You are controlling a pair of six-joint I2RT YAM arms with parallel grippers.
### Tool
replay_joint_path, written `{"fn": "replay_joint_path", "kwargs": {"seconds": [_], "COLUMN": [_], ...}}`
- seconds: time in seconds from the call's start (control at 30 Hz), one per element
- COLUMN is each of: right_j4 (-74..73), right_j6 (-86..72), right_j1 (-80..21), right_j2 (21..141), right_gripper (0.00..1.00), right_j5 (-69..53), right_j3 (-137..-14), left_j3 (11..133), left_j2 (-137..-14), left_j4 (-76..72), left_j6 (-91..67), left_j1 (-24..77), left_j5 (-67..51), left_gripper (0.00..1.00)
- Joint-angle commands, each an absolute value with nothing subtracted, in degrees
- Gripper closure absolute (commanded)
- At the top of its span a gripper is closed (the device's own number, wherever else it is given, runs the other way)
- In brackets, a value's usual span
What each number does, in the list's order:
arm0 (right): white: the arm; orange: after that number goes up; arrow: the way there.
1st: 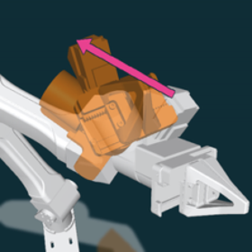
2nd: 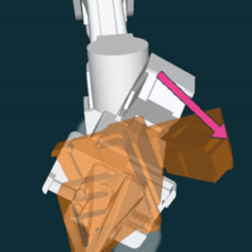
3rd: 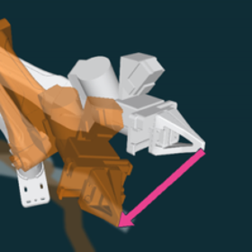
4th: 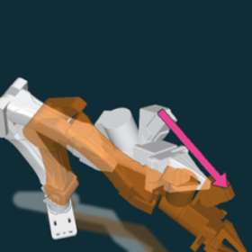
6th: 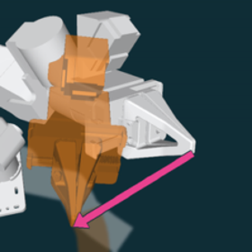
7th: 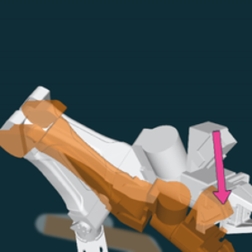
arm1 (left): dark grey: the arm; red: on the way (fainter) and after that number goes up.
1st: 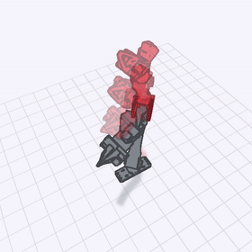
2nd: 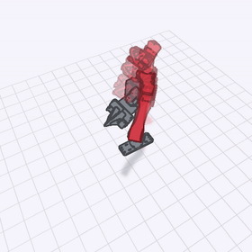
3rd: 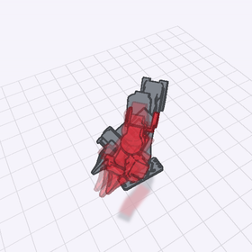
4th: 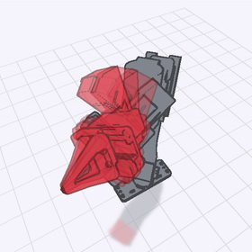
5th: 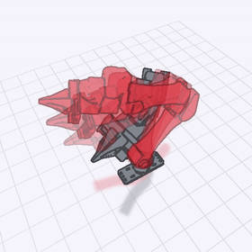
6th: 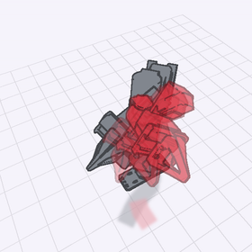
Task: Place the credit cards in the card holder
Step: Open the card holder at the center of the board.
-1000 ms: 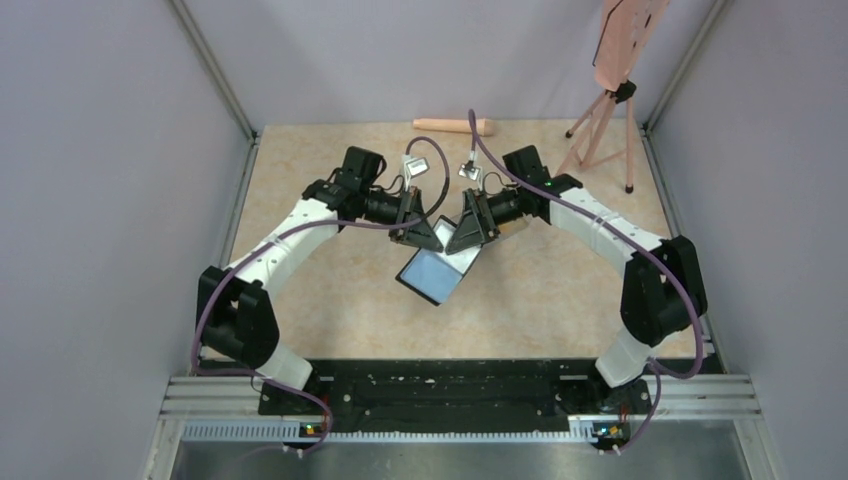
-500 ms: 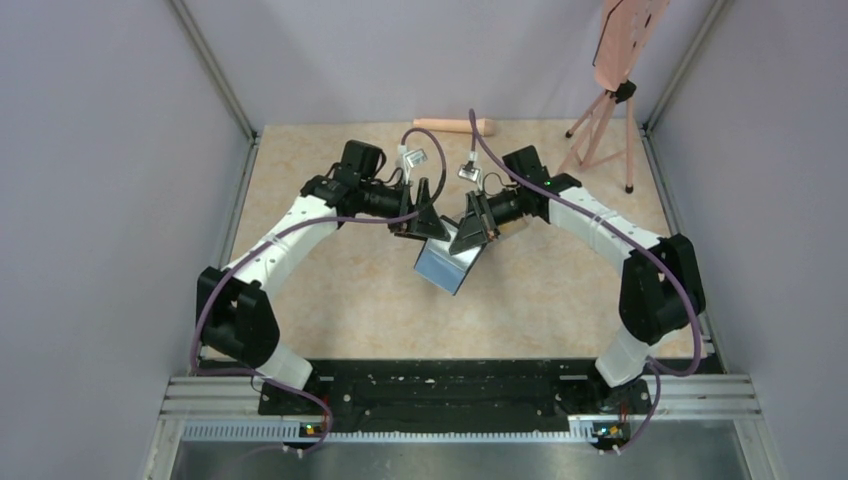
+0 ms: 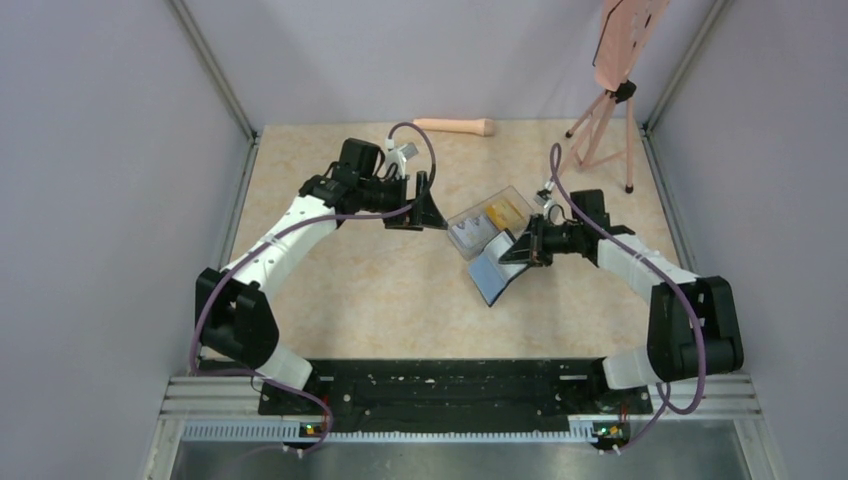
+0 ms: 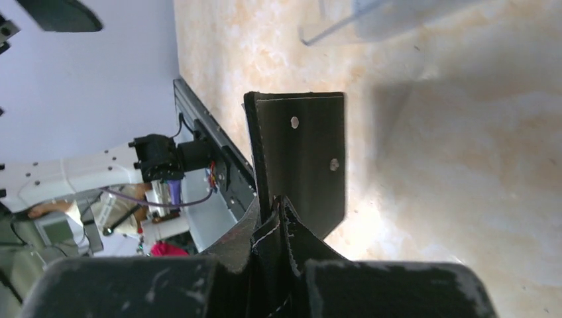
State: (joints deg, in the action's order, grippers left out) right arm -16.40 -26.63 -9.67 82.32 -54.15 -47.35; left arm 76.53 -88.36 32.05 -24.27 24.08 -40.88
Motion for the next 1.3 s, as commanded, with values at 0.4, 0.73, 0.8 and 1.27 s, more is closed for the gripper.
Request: {"fn": "replay_joint_path", "kwargs": {"seconds": [0.4,0.73,0.8,1.27], "right_j4": [-6.89,-15.22,-18.23,-34.65], "right_j6": [-34.95,-33.63,-33.05,-25.86], "right_j1": [-0.37,1.76,1.79,1.80], "right_j2": [75.38,73.17,72.13,65.38], "right_gripper": [1.00,0.41,0.31,0.22], "right_j5": [-34.81,-26.50,-23.73,-12.11], "right_j3": [-29.65,-28.50,-29.23,-42.06], "left_j3": [82.05,81.64,81.72,83.10], "left_j2": [-92.24,-94.11,-94.39,-101.67], "left_j4": [31.46,28.18,28.99,32.98], "left_j6": [-25.42,-28.74,-28.89,-33.69], "left_j1": [24.08,24.08,24.07,24.16], "left_j5": [-41.66,-40.88,-39.29,-33.30], "left_gripper": [0.10,0.10,0.10,0.09]}}
